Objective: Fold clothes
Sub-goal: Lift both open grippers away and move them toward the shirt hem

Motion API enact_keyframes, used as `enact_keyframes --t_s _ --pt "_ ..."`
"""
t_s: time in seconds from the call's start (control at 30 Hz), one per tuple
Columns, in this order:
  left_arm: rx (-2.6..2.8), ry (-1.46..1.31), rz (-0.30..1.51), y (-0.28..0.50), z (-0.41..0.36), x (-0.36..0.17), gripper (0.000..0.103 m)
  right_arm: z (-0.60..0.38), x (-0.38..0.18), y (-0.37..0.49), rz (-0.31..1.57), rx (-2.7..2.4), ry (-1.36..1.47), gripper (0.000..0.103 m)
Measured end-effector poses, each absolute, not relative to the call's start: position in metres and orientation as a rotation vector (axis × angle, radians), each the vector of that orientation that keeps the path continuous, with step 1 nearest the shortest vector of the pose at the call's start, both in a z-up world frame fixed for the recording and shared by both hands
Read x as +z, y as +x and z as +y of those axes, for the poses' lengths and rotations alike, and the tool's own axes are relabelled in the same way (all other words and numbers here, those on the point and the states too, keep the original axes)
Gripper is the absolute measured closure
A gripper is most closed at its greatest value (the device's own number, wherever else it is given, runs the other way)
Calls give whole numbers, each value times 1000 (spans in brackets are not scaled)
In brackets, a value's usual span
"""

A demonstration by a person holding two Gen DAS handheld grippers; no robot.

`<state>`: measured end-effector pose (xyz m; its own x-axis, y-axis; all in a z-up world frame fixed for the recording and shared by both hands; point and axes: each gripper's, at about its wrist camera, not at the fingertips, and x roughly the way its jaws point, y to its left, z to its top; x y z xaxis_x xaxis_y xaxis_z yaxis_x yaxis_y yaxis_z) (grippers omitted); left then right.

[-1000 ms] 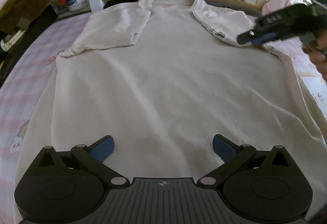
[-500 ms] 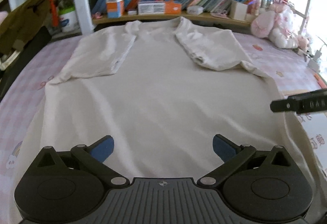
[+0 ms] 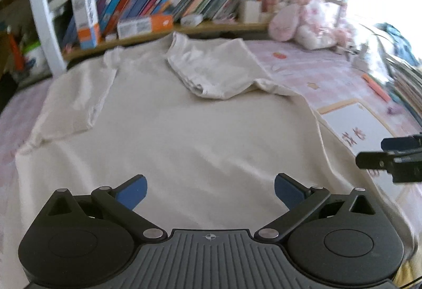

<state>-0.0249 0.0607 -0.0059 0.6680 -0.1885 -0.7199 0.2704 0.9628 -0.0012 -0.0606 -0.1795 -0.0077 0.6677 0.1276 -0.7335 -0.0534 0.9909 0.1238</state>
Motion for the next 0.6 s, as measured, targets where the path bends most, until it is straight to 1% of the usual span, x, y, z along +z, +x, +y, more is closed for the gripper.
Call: enact_keyframes --t_s 0.13,0.37,0.6 --pt "-306 133 748 -49 92 2 0 -155 -6 -88 818 16 121 30" --pt "-364 147 788 -75 145 -6 0 -108 -7 -144 796 -86 129 29" --pt "-462 158 831 -80 152 -12 0 -67 -8 -196 780 -191 143 27"
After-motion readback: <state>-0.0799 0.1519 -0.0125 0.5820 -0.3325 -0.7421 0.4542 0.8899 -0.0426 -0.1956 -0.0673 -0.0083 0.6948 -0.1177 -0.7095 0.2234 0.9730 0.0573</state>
